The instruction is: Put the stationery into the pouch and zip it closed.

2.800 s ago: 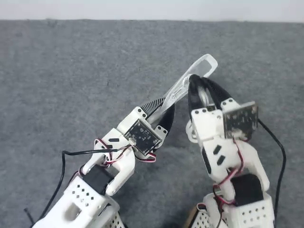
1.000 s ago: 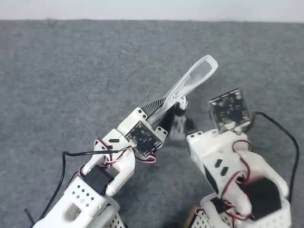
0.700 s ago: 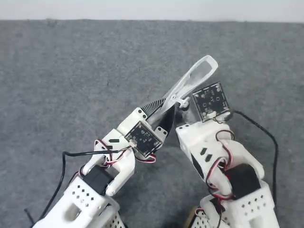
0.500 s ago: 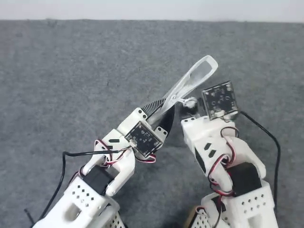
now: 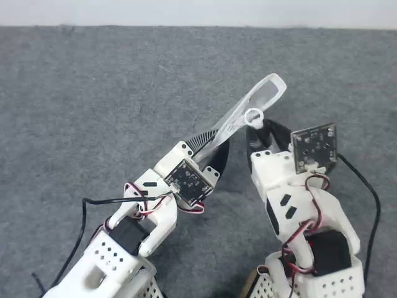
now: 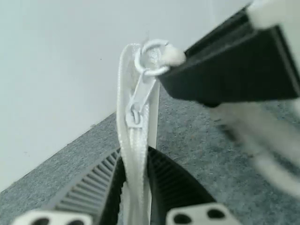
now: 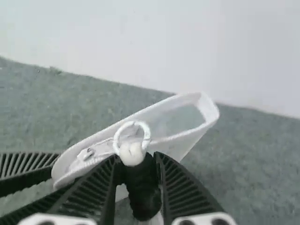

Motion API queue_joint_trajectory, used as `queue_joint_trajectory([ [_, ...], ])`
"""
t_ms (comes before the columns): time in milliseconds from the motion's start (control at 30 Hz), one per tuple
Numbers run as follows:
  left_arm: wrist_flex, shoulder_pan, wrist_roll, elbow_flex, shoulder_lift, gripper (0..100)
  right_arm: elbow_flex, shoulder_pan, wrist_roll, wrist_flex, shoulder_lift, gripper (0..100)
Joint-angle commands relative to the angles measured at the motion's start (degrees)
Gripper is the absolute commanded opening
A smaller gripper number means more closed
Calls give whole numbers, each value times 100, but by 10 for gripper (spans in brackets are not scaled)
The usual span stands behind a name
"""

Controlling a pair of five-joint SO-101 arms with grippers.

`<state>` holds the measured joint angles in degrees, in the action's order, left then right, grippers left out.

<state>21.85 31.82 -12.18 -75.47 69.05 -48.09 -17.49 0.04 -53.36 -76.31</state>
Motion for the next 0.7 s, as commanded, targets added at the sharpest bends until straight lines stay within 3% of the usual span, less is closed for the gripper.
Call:
queue_joint_trajectory([
  [0,-35,-88,-53,-145,9,8,114,312,105,646,-40,7],
  [300,-35,-88,-62,-145,9,8,123,884,281,1684,998,7],
  [667,-35,-88,-62,-145,9,8,853,1596,281,2062,2334,6],
])
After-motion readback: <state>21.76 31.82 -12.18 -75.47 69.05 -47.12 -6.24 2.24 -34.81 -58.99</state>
